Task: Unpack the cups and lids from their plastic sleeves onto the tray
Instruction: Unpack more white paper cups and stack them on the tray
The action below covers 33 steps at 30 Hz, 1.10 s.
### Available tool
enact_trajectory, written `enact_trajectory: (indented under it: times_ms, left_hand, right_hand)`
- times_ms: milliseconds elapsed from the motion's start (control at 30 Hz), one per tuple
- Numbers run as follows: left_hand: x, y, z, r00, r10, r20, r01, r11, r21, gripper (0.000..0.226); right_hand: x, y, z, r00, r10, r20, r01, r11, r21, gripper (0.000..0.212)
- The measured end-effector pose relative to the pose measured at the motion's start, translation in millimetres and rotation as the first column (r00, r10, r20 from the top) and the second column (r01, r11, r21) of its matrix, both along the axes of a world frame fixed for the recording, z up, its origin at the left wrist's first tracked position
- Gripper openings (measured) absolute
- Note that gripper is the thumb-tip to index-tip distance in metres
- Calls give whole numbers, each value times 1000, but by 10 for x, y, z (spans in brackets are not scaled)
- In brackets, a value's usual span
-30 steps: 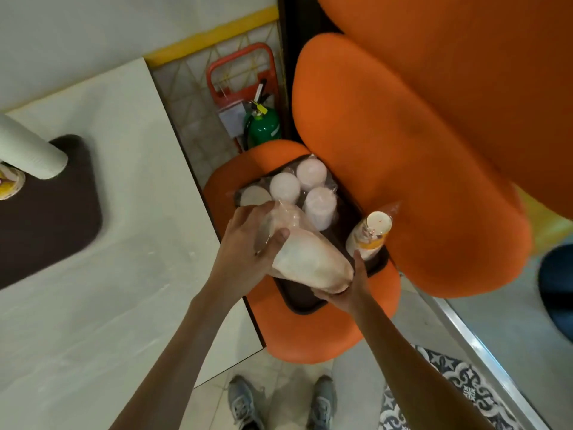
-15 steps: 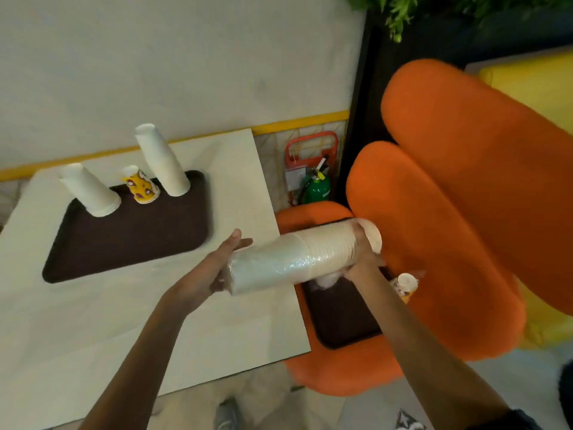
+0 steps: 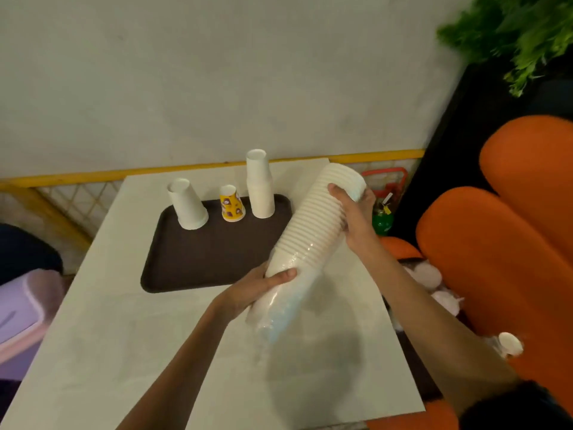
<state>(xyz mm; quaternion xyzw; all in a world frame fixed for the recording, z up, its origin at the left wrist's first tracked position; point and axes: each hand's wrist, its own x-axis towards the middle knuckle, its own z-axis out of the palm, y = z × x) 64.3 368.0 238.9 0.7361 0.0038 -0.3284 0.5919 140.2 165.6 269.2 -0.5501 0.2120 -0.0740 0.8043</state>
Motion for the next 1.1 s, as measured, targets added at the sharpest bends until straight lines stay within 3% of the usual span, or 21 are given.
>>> enact_trajectory:
  times_ms: [67, 167, 267, 300, 400, 433, 500, 600, 700, 833, 900, 967, 1000, 1100]
  left_hand:
    - [148, 253, -32, 999, 17, 46, -17, 1000, -7, 77]
    - [420, 559, -93, 985, 46, 165, -47, 999, -1, 60]
    - [643, 737, -229, 970, 102, 219, -113, 993, 37, 82]
    - [694, 768, -279, 968, 118, 222, -132, 990, 51, 92]
    - [843, 803, -379, 964, 136, 229, -150, 988, 45, 96]
    - [864, 790, -397, 964, 119, 237, -130, 991, 34, 102]
    - [960, 740, -402, 971, 65, 229, -65, 998, -9, 109]
    - [1036, 619, -316, 983, 86, 162, -66, 990, -124, 102]
    - [1155, 549, -386, 977, 185, 104, -166, 972, -167, 112]
    - [1328, 529, -482, 953, 288, -89, -300, 937, -177, 121]
    - [1399, 475, -382, 934, 346, -90, -357, 900, -249, 98]
    - [1436, 411, -290, 925, 378, -47, -374, 880, -293, 53]
    - [1449, 396, -284, 924, 379, -43, -373, 876, -305, 51]
    - [1493, 393, -336, 934, 356, -27, -346, 886, -308, 83]
  right_hand:
    - [173, 302, 89, 999, 50, 16, -51, 998, 24, 81]
    - [390, 665, 164, 995, 90, -54, -91, 996, -20, 73]
    - [543, 927, 156, 972, 169, -165, -171, 985, 5, 54]
    - [560, 1021, 169, 963, 195, -183, -191, 981, 40, 61]
    - [694, 1238, 120, 967, 162, -198, -155, 987, 53, 112]
    - [716, 1282, 98, 976, 123, -180, -120, 992, 32, 116]
    - [774, 1365, 88, 994, 43, -101, -46, 998, -31, 98]
    - [828, 1413, 12, 1000, -23, 9, 24, 993, -114, 49]
    - [885, 1387, -95, 996, -15, 83, 21, 997, -78, 57]
    - [944, 1376, -177, 990, -83, 118, 77, 996, 50, 68]
    - [966, 1417, -243, 993, -74, 87, 68, 995, 70, 62]
    - [996, 1437, -323, 997, -62, 43, 58, 995, 82, 60]
    - [1000, 1428, -334, 997, -82, 15, 80, 993, 87, 60]
    - [1052, 1363, -391, 997, -72, -6, 72, 992, 104, 61]
